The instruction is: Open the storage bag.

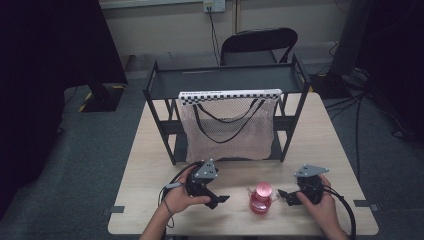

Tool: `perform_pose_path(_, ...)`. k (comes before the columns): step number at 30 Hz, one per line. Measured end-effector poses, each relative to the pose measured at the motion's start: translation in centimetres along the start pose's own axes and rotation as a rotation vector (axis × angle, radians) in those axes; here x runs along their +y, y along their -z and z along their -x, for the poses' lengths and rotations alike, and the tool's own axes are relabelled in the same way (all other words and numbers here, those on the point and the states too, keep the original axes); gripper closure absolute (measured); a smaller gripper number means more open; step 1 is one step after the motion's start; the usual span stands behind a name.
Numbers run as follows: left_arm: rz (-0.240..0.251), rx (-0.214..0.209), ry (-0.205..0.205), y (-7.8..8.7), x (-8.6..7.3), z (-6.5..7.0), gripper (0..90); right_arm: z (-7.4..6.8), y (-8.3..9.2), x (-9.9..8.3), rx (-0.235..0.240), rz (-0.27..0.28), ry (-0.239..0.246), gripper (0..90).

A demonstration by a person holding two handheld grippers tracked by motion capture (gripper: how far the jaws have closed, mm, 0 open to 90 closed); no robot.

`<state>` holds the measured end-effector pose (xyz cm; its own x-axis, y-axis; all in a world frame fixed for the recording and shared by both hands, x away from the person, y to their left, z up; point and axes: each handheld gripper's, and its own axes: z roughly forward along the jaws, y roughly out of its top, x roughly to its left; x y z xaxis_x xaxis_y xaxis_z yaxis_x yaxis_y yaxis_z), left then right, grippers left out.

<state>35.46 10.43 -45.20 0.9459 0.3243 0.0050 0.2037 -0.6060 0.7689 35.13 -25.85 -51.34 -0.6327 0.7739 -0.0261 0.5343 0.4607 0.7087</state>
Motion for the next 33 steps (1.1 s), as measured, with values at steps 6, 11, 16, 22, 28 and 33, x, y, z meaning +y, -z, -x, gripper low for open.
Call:
perform_pose_path(6, 0.004, 0.005, -0.027, 0.1, 0.9, 0.4, 3.5, 0.0, 0.0, 0.0, 0.0, 0.0, 0.0, 0.0)
perform_pose_path(11, 0.016, 0.0, -0.045, 0.4, 1.6, 0.7, 3.5, 0.0, 0.0, 0.0, 0.0, 0.0, 0.0, 0.0)
perform_pose_path(16, 0.034, 0.002, -0.051, 1.0, 2.4, 0.8, 3.5, 0.0, 0.0, 0.0, 0.0, 0.0, 0.0, 0.0)
perform_pose_path(22, 0.032, 0.004, -0.068, 1.3, 3.1, 0.7, 3.5, 0.0, 0.0, 0.0, 0.0, 0.0, 0.0, 0.0)
perform_pose_path(28, 0.037, -0.003, -0.069, 1.7, 4.1, 0.6, 3.6, 0.0, 0.0, 0.0, 0.0, 0.0, 0.0, 0.0)
perform_pose_path(33, 0.058, -0.002, -0.064, 1.8, 4.8, 0.5, 3.8, 0.0, 0.0, 0.0, 0.0, 0.0, 0.0, 0.0)
